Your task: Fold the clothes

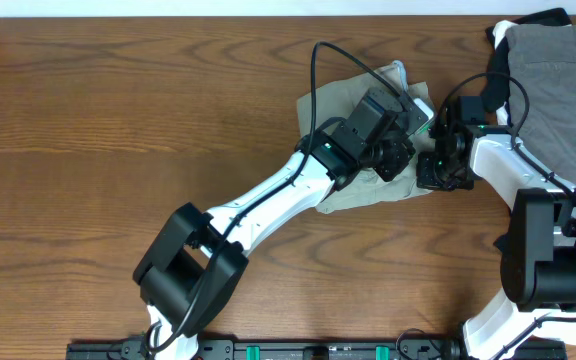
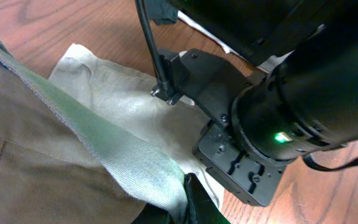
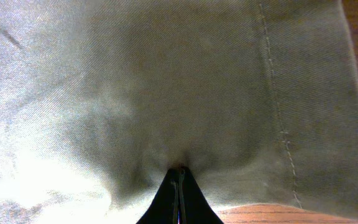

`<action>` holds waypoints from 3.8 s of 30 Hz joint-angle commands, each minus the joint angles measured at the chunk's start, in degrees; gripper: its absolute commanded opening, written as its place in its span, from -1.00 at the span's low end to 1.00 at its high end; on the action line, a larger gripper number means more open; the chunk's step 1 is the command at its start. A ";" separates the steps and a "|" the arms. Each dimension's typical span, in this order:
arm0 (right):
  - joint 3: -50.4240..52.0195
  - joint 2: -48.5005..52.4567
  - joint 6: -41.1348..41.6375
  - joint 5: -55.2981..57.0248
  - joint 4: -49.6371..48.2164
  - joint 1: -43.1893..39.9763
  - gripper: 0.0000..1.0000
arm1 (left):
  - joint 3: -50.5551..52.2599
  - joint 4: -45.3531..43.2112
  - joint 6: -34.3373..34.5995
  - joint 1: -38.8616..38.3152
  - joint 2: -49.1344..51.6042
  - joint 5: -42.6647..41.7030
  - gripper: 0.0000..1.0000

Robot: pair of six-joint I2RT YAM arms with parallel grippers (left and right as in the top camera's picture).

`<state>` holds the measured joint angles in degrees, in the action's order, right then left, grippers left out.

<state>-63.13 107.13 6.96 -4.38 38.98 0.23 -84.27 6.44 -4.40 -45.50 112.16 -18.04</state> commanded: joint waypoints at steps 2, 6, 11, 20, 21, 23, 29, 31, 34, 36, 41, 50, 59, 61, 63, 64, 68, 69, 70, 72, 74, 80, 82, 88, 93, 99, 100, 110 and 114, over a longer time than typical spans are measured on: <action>2.82 2.38 0.31 0.52 0.70 -0.28 -0.98 | -1.77 -1.38 0.52 -0.35 1.81 -0.79 -0.85; 2.82 2.38 1.14 0.52 0.61 -0.28 -0.98 | -1.77 -3.54 0.68 -0.35 2.21 -0.79 -0.87; 2.23 2.01 1.33 2.99 1.33 -0.48 -0.98 | -1.77 -5.31 0.76 -0.35 2.43 -0.81 -0.42; -7.76 -12.22 4.33 4.59 11.06 -3.08 -0.64 | -1.79 -8.44 3.76 1.18 -0.83 0.09 0.11; -8.61 -14.23 4.31 4.57 12.15 -3.17 -0.56 | -1.79 -7.34 4.85 1.95 -1.42 1.46 0.11; -10.23 -19.02 3.37 2.95 13.99 -3.15 -0.46 | -1.79 -3.98 6.56 4.04 -2.34 4.09 0.11; -10.47 -25.46 -0.81 -10.16 13.99 -3.15 -0.81 | -1.77 7.37 6.67 10.71 -2.51 4.22 0.10; -10.10 -24.96 -4.24 -17.00 13.03 -2.95 -0.93 | -1.77 10.64 6.64 13.25 -2.47 4.22 0.10; -9.14 -23.06 -5.62 -19.30 9.94 -2.54 -0.98 | -1.77 12.87 6.64 16.26 -2.16 4.17 0.10; -8.74 -20.96 -5.86 -20.04 7.63 -2.27 -0.98 | -1.77 13.00 6.62 17.49 -1.55 4.17 0.10; -8.74 -14.05 -6.86 -23.52 2.84 -0.83 -0.98 | -1.77 12.22 5.31 18.10 0.07 4.13 0.09; -8.74 -3.10 -6.97 -23.19 -1.68 3.34 -0.98 | -1.77 9.55 5.09 17.33 3.15 4.13 0.09; -8.68 -2.99 -5.75 -10.43 9.75 3.10 -0.98 | -1.77 5.40 4.24 16.87 8.92 3.98 0.09; -8.31 -2.91 -5.75 -8.22 11.19 3.10 -0.97 | -1.77 4.52 4.24 16.79 9.88 3.98 0.09; -7.67 -2.91 -5.68 -4.68 11.91 3.10 -0.98 | -1.77 4.17 4.24 16.74 10.32 3.98 0.09; -7.41 -2.91 -5.09 -2.23 12.48 3.04 -0.97 | -1.77 4.17 4.24 16.74 10.32 3.98 0.09; -5.73 -2.91 -3.15 2.64 12.57 2.78 -0.98 | -1.77 3.93 4.24 16.76 10.32 3.98 0.09; -4.90 -2.91 -3.04 2.56 11.67 2.73 -0.98 | -1.77 3.89 4.22 16.76 10.32 3.98 0.09; -3.80 -2.91 -2.43 2.45 10.47 2.73 -0.98 | -1.77 3.89 4.22 16.76 10.32 3.98 0.09; -1.27 -2.91 -1.38 2.47 7.48 2.73 -0.98 | -1.77 3.76 4.24 16.76 10.32 3.98 0.09; 1.81 -2.91 -1.20 2.47 3.65 2.73 -0.98 | -1.77 3.67 4.22 16.76 10.32 3.98 0.09; 8.76 -2.91 2.54 6.93 -3.04 2.40 -0.97 | -1.79 2.29 4.22 16.76 10.29 3.98 0.09; 10.38 -2.91 3.39 8.57 -4.83 2.27 -0.98 | -1.79 1.49 4.13 16.76 10.29 3.98 0.09; 11.28 -3.67 3.17 7.61 -6.84 2.25 -0.98 | -1.79 1.14 4.07 16.76 10.29 3.98 0.09; 0.81 -8.13 0.96 5.03 0.81 2.19 -0.98 | -1.79 1.11 4.07 16.81 8.79 4.00 0.09; -10.84 -10.49 -2.16 0.00 2.56 2.08 -0.98 | -1.79 1.60 4.07 16.81 4.46 4.00 0.09; -11.43 -10.49 -2.36 -0.39 1.51 2.08 -0.98 | -1.79 1.86 4.09 16.81 3.85 4.00 0.09; -11.13 -3.80 -3.69 -4.83 -14.19 2.01 -0.98 | -1.79 9.44 4.07 16.81 2.16 3.98 -0.24; -11.13 2.29 -4.13 -6.62 -19.78 2.01 -0.98 | -1.77 11.98 4.07 16.81 2.19 4.00 -0.25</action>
<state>-74.50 105.01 4.03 -8.32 20.82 2.48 -85.23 17.23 -0.01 -28.62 114.83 -14.20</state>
